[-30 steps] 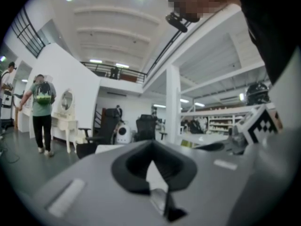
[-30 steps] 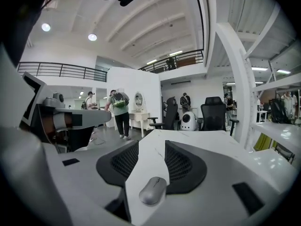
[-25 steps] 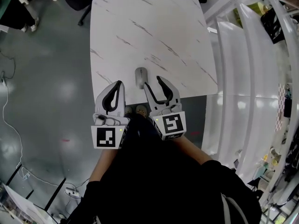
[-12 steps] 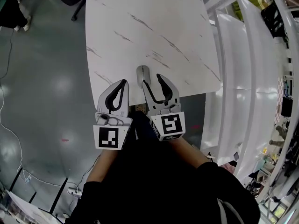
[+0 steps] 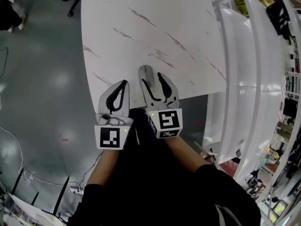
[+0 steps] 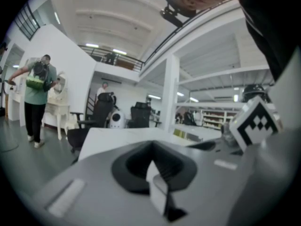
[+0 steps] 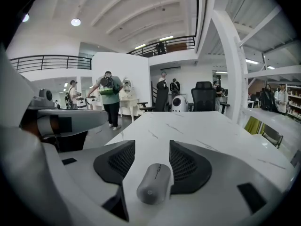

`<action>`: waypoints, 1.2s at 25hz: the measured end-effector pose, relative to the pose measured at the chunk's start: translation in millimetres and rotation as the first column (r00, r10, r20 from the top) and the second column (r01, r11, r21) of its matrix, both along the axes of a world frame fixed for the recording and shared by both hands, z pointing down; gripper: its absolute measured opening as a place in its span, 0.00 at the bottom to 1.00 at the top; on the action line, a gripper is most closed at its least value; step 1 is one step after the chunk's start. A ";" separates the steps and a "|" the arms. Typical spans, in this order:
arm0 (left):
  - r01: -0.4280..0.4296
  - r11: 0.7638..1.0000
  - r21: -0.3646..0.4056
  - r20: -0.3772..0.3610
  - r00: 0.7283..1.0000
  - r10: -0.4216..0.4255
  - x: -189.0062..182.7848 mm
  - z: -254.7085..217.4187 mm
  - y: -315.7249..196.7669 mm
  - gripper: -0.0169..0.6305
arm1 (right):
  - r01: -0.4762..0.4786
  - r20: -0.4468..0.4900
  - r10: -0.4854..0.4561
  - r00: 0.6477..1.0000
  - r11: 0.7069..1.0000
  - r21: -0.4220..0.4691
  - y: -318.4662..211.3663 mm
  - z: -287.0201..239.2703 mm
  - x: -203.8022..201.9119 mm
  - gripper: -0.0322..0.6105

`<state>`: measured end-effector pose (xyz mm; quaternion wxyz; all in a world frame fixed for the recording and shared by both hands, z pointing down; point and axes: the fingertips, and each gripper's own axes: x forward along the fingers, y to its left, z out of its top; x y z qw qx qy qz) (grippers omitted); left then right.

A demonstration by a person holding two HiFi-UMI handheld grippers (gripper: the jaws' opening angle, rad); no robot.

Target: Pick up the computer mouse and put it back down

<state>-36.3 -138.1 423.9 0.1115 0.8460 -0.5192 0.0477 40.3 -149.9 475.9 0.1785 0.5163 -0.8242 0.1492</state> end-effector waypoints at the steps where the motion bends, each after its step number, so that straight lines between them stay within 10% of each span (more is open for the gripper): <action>1: 0.000 1.000 -0.007 0.001 1.000 0.000 -0.7 4.3 -1.3 0.04 | -0.005 -0.005 0.005 1.000 1.000 -0.018 -1.3 6.5 -0.2 0.36; 30: 0.001 0.992 -0.128 0.033 0.999 0.004 -12.8 64.5 -23.7 0.04 | -0.110 -0.157 0.045 0.987 0.896 -0.431 -10.2 126.2 -2.0 0.47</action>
